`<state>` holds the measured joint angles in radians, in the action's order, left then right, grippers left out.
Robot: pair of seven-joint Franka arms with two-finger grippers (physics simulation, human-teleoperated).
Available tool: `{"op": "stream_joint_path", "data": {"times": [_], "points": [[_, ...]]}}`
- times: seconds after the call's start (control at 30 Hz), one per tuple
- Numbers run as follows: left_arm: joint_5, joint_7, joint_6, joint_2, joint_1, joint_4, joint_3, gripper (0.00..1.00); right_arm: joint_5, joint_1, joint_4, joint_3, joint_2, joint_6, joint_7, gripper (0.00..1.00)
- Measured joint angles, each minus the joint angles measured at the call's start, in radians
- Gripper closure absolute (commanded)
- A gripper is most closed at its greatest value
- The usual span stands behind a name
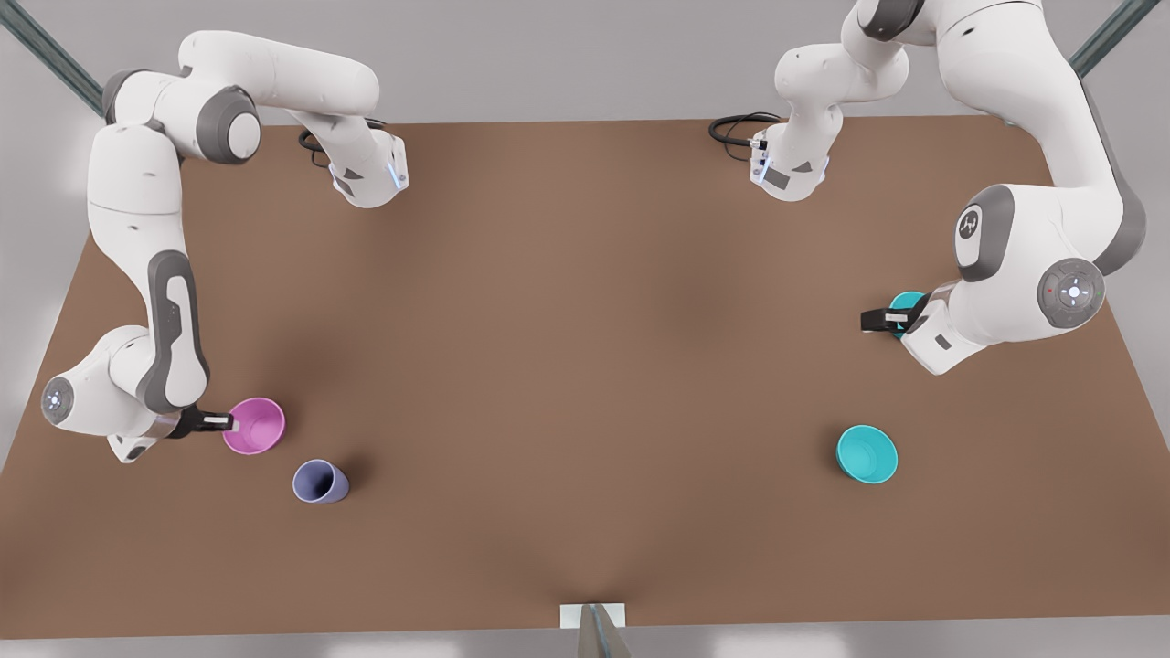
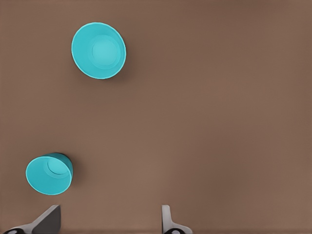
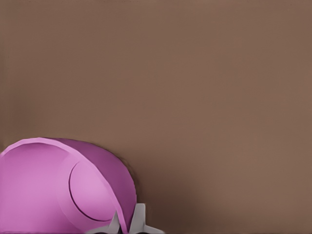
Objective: Stack the blue bowl on the pink bowl
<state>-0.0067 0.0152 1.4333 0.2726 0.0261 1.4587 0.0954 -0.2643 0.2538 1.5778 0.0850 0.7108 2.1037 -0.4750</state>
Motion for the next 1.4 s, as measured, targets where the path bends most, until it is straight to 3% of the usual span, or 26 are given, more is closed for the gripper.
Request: {"op": "stream_joint_path", "data": {"times": [0.13,0.33,0.53,0.87,0.9,0.93,0.97,1.1,1.2,1.3,1.4], "points": [[0.000,0.000,0.000,0.000,0.000,0.000,0.000,0.00,-0.105,-0.129,-0.009,-0.001,-0.094,-0.094,-0.003,0.79],[0.000,0.000,0.001,0.000,0.000,0.000,0.000,0.00,-0.279,-0.499,-0.072,0.012,-0.148,-0.170,0.109,0.79],[0.000,0.000,0.001,0.000,0.000,-0.001,0.000,0.00,-0.315,-0.793,-0.404,0.013,0.097,-0.104,0.425,0.79],[0.001,0.002,0.013,0.052,-0.004,-0.017,0.000,0.00,-0.321,-0.881,-0.486,0.009,0.274,0.064,0.927,0.79],[0.003,0.002,0.025,0.090,-0.005,-0.050,-0.004,0.00,-0.320,-0.881,-0.488,0.008,0.279,0.072,0.963,0.64],[0.003,0.003,0.037,0.151,-0.002,-0.110,-0.013,0.00,-0.320,-0.881,-0.489,0.008,0.284,0.079,0.998,0.26],[0.004,0.003,0.053,0.233,0.002,-0.196,-0.029,0.00,-0.319,-0.881,-0.490,0.008,0.287,0.085,1.032,0.00],[0.004,0.002,0.181,0.458,0.036,-0.339,-0.100,0.00,-0.317,-0.882,-0.490,0.012,0.278,0.103,1.148,0.00],[-0.024,-0.007,0.287,0.548,0.076,-0.348,-0.105,0.00,-0.315,-0.856,-0.485,0.063,0.144,0.053,1.219,0.00],[-0.076,-0.043,0.373,0.606,0.108,-0.342,-0.108,0.00,-0.262,-0.673,-0.486,0.094,0.015,-0.152,1.238,0.00],[-0.096,-0.097,0.427,0.614,0.114,-0.272,-0.109,0.00,-0.033,-0.445,-0.515,0.102,0.014,-0.327,1.164,0.00]]}}
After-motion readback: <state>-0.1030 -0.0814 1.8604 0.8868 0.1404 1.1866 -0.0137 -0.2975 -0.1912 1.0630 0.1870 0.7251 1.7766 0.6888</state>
